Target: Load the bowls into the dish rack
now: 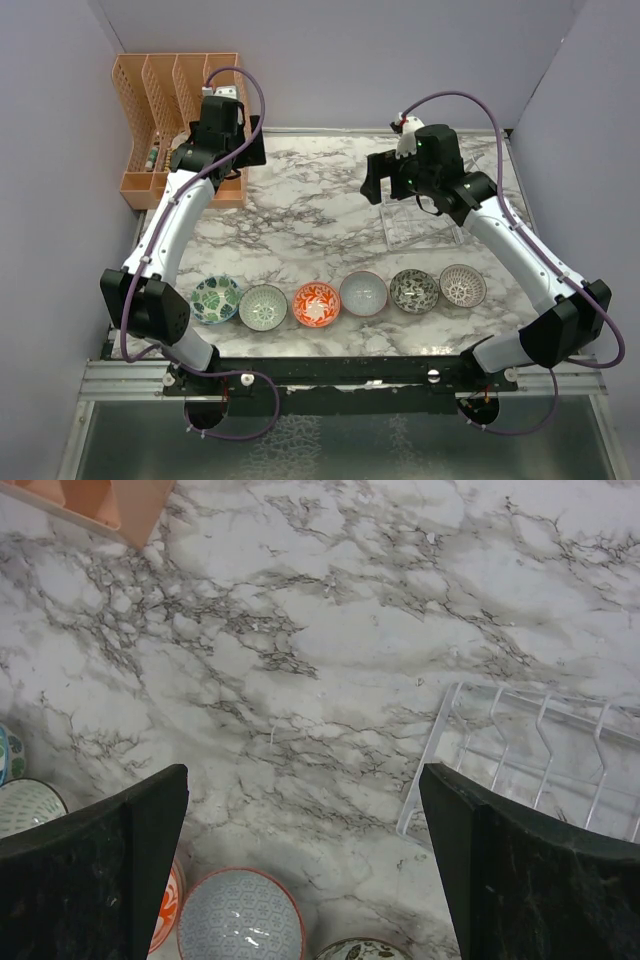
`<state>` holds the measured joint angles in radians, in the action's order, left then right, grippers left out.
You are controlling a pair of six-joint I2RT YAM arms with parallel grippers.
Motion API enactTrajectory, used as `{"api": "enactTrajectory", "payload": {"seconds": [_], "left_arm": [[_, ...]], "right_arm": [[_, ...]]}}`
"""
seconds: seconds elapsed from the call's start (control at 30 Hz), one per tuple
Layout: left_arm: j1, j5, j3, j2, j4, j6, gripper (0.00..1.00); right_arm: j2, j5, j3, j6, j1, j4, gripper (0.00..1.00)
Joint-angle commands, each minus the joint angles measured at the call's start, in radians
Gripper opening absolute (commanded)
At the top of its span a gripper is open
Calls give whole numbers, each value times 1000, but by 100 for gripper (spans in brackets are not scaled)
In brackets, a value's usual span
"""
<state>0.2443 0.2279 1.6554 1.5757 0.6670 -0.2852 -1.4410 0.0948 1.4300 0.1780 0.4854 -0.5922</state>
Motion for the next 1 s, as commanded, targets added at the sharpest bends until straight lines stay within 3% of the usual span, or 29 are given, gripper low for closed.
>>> {"api": "enactTrajectory", "payload": {"seconds": [0.0,0.3,0.5,0.67,0.77,0.97], "left_arm": [[6,57,35,0,-13,8,99],[4,50,-73,-96,-75,44,99],[4,222,-278,-185,-14,-102,99],[6,290,-522,-309,17,-250,85],[5,254,-602,-385,48,-341,77],[20,110,-699,-454,168,-456,72]], "right_arm": [[16,-18,38,3,8,-26,100],[2,-14,31,-2,9,-42,100],[15,-12,9,-4,8,-49,100],[20,10,-21,-7,9,-56,100],[23,14,-41,-9,9,-57,100],[17,32,-77,-4,9,-48,100]]}}
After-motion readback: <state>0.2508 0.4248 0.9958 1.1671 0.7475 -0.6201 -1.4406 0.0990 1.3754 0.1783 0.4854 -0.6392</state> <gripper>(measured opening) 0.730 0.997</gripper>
